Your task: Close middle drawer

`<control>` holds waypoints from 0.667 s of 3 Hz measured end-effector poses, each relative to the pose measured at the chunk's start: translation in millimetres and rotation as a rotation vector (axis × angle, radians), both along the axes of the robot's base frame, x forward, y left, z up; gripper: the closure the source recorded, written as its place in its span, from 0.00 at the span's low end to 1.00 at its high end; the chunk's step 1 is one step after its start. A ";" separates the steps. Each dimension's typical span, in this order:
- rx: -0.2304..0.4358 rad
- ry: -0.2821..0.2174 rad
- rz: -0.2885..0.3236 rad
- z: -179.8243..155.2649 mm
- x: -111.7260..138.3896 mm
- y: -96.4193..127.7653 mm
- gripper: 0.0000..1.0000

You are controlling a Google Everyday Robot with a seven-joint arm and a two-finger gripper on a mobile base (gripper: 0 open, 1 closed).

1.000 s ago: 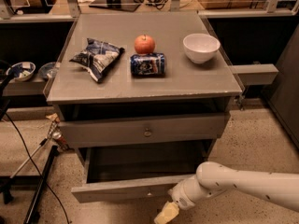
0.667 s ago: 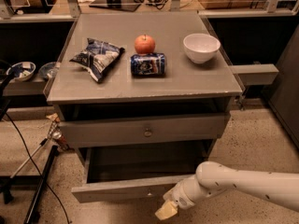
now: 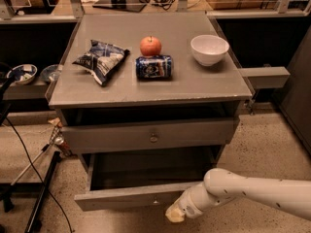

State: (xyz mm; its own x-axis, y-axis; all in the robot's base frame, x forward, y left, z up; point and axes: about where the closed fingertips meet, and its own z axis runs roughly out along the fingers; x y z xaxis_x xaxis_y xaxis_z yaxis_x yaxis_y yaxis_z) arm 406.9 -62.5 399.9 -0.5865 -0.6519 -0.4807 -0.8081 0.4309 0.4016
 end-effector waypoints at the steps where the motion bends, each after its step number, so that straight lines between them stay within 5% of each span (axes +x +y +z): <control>1: -0.012 -0.032 -0.030 2.0 9.5 0.0 1.00; 2: -0.043 -0.073 -0.079 4.4 26.9 -3.3 1.00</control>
Offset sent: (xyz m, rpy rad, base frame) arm 0.0411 -0.0078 0.0082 -0.0670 -0.1061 -0.1187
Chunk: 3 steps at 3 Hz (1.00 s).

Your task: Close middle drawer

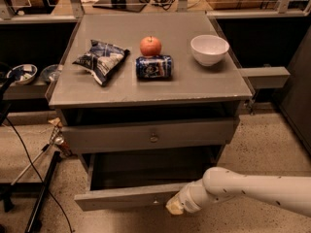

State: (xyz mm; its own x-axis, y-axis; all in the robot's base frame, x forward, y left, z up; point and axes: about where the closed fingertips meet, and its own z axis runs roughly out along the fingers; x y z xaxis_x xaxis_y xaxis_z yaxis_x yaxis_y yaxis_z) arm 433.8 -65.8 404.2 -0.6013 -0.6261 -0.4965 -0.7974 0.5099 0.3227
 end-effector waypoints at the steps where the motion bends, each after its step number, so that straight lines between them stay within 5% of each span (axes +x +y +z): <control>1: -0.015 -0.019 -0.024 1.1 8.5 -2.4 1.00; 2: -0.015 -0.025 -0.027 1.0 10.8 -1.4 1.00; 3: -0.015 -0.025 -0.027 1.0 10.8 -1.4 0.82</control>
Offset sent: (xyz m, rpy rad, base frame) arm 0.0308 -0.0007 0.0024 -0.0151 -0.0583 -0.0485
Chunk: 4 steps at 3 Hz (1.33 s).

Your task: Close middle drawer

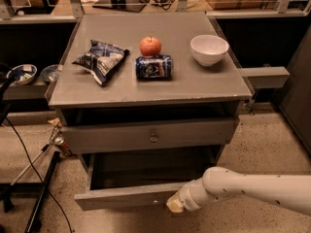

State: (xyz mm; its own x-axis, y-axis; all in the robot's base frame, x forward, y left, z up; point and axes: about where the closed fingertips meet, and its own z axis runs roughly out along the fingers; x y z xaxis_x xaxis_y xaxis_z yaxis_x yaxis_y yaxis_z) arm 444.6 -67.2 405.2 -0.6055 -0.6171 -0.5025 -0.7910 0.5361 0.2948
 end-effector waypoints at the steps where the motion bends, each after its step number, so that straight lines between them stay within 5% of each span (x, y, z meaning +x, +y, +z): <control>1: 0.000 0.000 0.000 0.0 0.0 0.0 0.51; 3: 0.000 0.000 0.000 -0.1 -0.1 0.1 0.00; 4: 0.000 0.000 0.000 -0.1 -0.1 0.1 0.00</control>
Offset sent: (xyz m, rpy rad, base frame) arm 0.0000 0.0000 0.0000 0.0000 0.0000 0.0000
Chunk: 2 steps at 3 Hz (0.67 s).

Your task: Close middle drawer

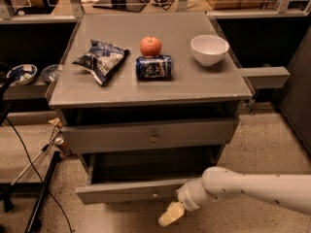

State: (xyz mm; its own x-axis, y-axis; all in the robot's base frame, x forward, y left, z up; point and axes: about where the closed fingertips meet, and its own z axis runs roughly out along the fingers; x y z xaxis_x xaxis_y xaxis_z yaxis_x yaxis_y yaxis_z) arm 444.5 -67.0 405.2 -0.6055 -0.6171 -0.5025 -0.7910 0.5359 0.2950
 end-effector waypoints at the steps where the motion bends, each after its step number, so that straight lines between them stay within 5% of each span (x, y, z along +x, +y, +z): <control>1: 0.000 0.000 0.000 0.0 0.0 0.0 0.26; 2: 0.000 0.000 0.000 0.0 0.0 0.0 0.50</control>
Offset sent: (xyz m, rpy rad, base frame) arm 0.0000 0.0000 0.0000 0.0000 0.0000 0.0000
